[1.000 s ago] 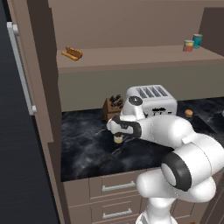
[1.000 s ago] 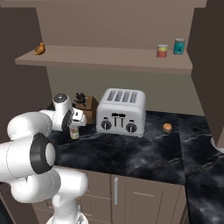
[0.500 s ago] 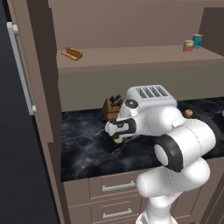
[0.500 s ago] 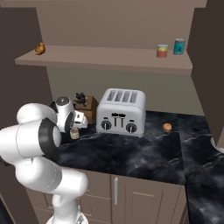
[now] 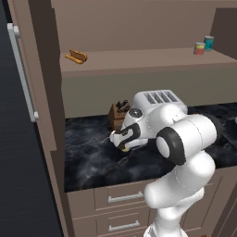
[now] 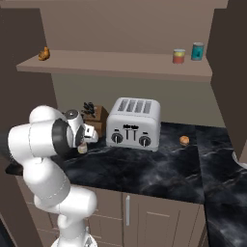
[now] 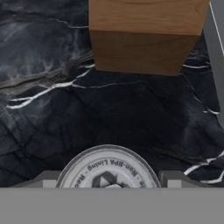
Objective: Pick the cans from the counter and place them in their designated side in the cabinet.
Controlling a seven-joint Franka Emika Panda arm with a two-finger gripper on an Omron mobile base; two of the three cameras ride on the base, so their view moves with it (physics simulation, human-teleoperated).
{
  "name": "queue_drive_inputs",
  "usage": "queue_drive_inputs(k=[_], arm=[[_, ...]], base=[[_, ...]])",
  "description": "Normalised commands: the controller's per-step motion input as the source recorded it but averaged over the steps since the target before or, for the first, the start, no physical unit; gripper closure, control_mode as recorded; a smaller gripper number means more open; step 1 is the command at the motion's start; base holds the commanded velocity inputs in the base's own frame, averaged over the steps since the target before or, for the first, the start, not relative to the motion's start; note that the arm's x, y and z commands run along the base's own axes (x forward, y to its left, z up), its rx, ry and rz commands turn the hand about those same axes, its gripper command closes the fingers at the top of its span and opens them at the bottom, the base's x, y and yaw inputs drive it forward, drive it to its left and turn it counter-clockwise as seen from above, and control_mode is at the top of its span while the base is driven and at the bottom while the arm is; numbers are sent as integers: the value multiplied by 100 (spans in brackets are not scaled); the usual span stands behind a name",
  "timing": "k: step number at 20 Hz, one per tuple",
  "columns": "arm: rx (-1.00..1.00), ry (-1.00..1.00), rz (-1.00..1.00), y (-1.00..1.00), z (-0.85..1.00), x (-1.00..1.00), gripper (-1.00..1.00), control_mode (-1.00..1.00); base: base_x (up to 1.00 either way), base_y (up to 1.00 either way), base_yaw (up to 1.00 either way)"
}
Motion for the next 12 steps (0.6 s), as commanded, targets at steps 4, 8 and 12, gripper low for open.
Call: queue_drive_inputs(k=[4, 8, 12], arm=[[-1, 0, 0, 0, -19, 15, 100, -100], [0, 0, 0, 0, 0, 3, 100, -100], [1, -1, 0, 0, 25, 0, 100, -100]], base=[[0, 0, 0], [0, 0, 0], [0, 0, 0]])
